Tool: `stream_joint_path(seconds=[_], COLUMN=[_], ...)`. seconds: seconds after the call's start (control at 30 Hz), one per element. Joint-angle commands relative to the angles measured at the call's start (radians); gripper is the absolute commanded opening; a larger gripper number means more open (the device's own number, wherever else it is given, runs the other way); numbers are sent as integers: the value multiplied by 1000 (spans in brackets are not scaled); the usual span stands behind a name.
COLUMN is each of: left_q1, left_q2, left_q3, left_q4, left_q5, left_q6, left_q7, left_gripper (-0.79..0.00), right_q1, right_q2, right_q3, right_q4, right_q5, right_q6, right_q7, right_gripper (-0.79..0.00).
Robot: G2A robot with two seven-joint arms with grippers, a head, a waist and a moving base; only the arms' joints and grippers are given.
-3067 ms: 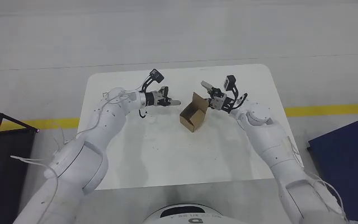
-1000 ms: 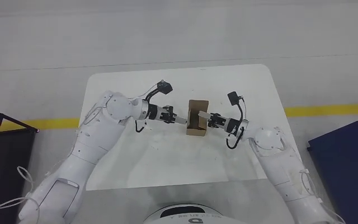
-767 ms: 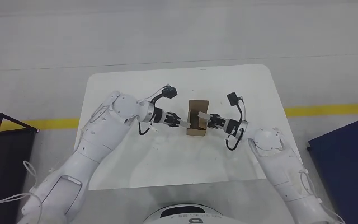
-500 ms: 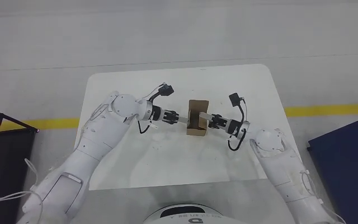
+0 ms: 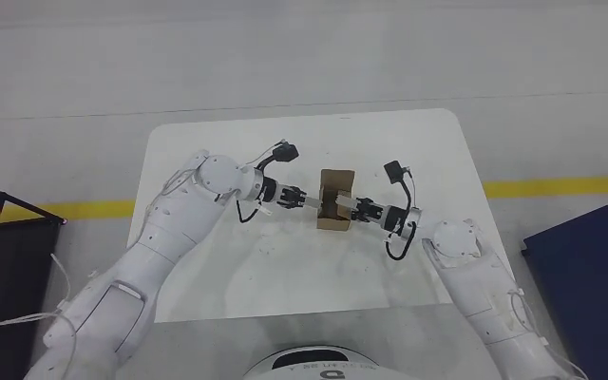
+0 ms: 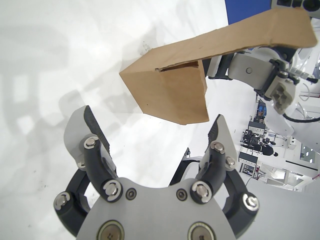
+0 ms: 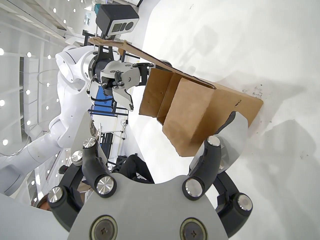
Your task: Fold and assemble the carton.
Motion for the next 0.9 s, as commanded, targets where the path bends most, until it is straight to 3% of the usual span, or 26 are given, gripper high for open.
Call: stream_joint_path(seconds=[0.0, 0.23, 0.37, 0.63, 0.77, 0.87], left_q1=[-13, -46, -61, -91, -108, -118], left_q2=[-6, -30, -41, -60, -73, -82], left_q3=[14, 57, 73, 102, 126, 138], left_q4=[19, 69, 89, 119, 129, 137], left_q5=[1, -5, -12, -8, 5, 5], left_q6=[1, 2, -4, -3, 21, 24], left_q7=[-1, 3, 5, -2, -16, -13], left_gripper=[-22, -114, -243, -342, -320, -394], right_q1=[-5, -20, -22, -17, -10, -7], right_q2=[1, 7, 9, 11, 11, 11], right_q3=[2, 9, 5, -14, -26, -29], right_q4=[-7, -25, -29, -32, -29, -27], right_q5=[1, 2, 1, -6, -14, -16], right_q6=[-4, -10, -11, -10, -6, -5], right_q7=[0, -2, 0, 10, 7, 4], right_gripper=[0, 0, 0, 0, 0, 0])
